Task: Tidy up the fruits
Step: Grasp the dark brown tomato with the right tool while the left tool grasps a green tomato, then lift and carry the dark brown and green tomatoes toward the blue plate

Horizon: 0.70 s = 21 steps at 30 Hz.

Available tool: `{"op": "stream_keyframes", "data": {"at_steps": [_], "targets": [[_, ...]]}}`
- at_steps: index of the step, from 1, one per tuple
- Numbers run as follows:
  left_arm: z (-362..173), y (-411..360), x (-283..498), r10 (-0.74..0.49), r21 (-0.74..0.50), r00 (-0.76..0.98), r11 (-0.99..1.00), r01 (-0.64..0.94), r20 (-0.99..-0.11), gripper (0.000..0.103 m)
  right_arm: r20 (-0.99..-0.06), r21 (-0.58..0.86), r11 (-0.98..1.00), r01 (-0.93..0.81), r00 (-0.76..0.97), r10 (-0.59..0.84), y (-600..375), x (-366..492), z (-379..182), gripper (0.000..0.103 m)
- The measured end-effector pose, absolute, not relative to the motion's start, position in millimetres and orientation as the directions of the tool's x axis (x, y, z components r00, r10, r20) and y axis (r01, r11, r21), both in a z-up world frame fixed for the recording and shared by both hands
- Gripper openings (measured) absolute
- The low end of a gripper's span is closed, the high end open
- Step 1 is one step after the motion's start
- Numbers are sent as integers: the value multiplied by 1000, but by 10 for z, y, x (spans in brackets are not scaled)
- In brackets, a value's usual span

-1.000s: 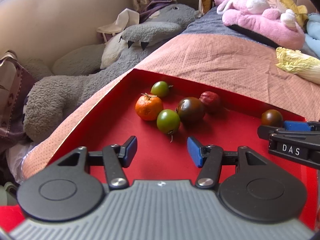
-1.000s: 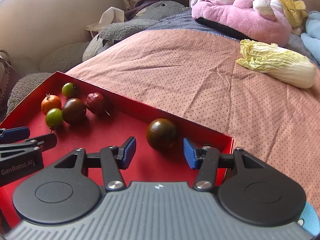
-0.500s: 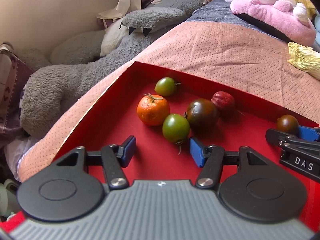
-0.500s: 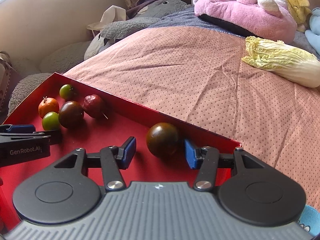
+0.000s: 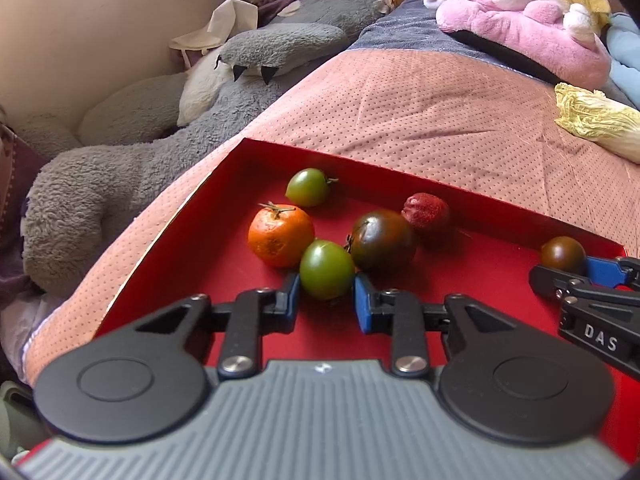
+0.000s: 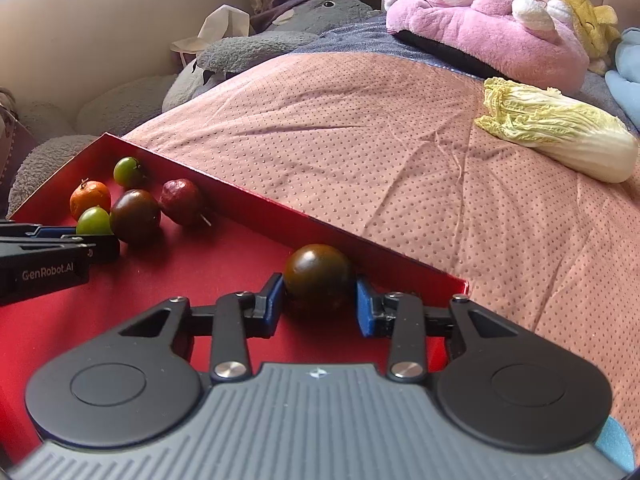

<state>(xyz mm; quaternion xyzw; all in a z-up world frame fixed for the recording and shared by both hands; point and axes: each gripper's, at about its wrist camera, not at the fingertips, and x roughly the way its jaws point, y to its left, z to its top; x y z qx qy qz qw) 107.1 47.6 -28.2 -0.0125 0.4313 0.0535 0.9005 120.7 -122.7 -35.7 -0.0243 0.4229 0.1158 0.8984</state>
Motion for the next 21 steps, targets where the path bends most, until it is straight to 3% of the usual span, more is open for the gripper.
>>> {"op": "stream_keyframes", "data": {"at_steps": [11,21], "targets": [[-149,579,854,-66,-141,659,988,-61,-749,30,-739,80,969,-236,638,216,-1330,643,-101,43],[-92,396,570,-88,-115,677,993,5,-731,30,-729,114,955,-275,630,268,-1309,66,0,43]]}}
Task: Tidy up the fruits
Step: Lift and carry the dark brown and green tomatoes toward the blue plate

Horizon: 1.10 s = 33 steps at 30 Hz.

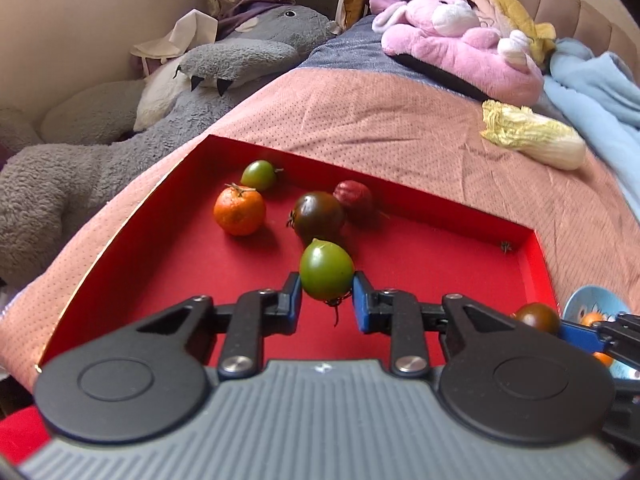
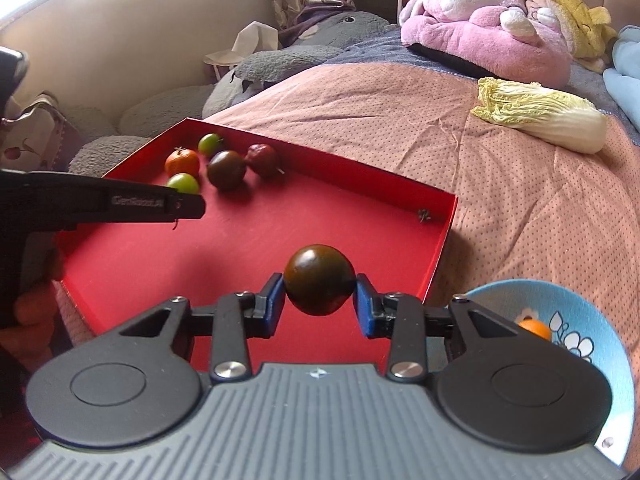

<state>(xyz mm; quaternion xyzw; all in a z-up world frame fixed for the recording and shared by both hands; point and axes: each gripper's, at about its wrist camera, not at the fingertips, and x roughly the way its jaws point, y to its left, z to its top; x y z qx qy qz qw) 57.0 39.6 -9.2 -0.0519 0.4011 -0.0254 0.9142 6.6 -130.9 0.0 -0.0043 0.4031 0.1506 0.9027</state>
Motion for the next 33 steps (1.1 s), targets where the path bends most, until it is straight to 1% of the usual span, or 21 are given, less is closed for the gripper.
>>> {"op": "stream_keyframes", "data": {"at_steps": [9,18,33], "targets": [[-77,333,440,-64,-78,689,997,11,-722,30,-726,104,950,-294,631,274,-1317,-230,98,43],[14,311,279,-61,-61,722,998,26,-690,30,-712,72,953,-296,654,256,-1328,-453,291,43],[109,311,137,-80,-74,757,996,42,-649,30,-708,22,952,-307,667,231,-1274,-670,463,43]]}}
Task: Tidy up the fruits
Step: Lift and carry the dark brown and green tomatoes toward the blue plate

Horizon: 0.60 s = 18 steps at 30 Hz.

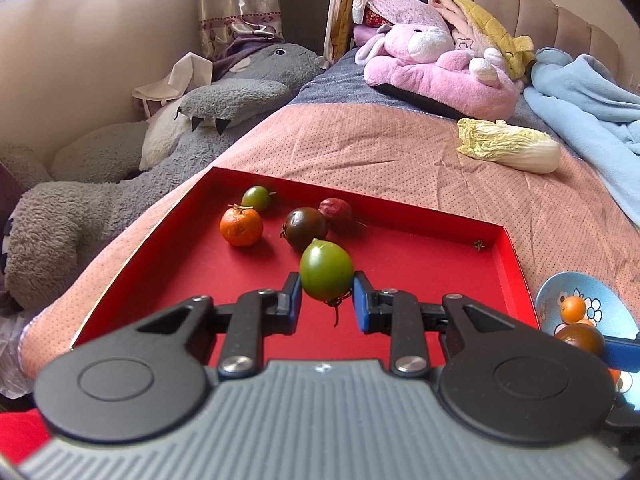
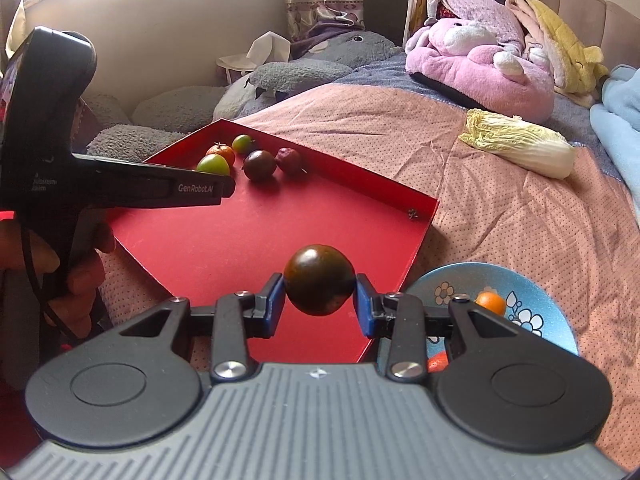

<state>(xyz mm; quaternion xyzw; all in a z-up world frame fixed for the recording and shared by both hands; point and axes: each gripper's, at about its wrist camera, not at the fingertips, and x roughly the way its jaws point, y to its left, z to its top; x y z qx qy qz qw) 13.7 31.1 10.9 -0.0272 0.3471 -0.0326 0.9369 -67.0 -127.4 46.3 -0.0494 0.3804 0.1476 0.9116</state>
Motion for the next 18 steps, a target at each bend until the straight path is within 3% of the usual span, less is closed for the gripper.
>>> {"op": "stream_keyframes", "data": {"at_steps": [18], "targets": [[59,208,173,-72,-47,746,997,55,-662,30,-700,73,951,-301,663,264,-1378,-715,389,43]]}}
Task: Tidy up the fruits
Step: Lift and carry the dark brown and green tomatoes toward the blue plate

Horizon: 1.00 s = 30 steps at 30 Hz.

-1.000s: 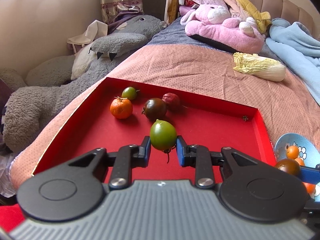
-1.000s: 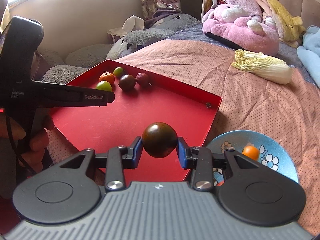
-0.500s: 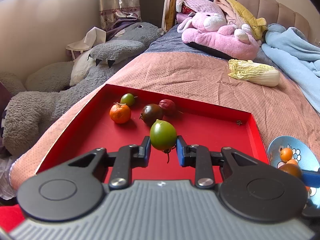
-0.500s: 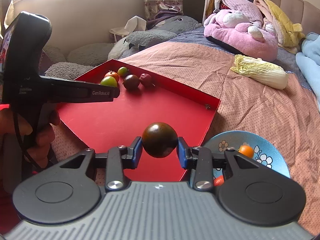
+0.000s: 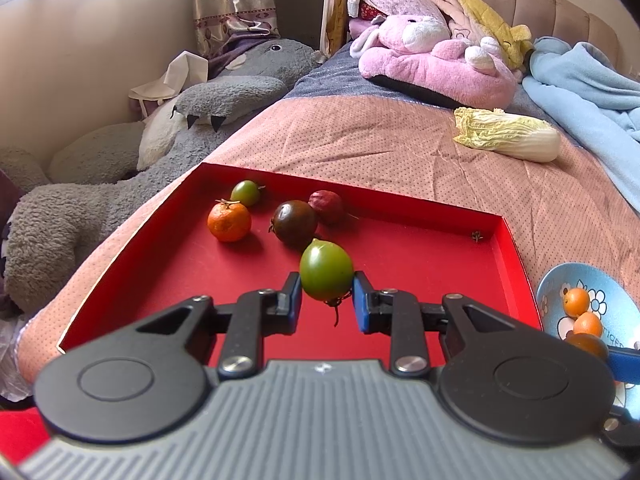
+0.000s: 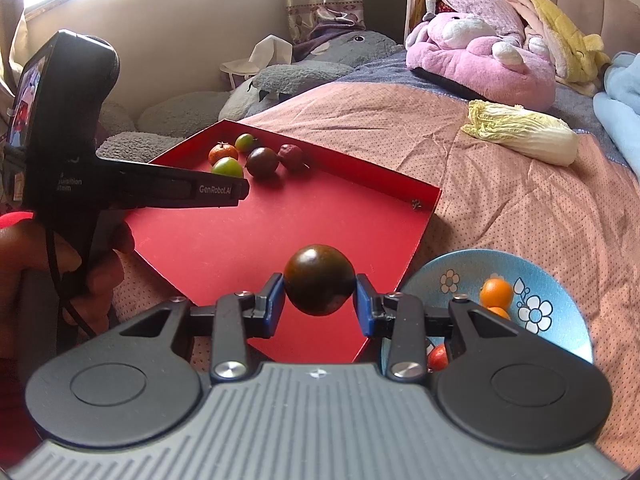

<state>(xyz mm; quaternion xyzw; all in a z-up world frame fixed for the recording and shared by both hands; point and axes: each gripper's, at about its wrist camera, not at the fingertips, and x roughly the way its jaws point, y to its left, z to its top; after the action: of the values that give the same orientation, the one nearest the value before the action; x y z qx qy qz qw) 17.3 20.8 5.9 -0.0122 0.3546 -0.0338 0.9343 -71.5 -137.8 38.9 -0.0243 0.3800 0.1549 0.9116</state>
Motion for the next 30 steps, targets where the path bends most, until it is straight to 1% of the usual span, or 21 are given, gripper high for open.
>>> {"op": "stream_keyframes", "data": {"at_steps": [30], "targets": [[17,148,183,-62,-24,746,998,62,-663,30,-683,113,962,-247,684,256,-1655,-789,360,43]]}}
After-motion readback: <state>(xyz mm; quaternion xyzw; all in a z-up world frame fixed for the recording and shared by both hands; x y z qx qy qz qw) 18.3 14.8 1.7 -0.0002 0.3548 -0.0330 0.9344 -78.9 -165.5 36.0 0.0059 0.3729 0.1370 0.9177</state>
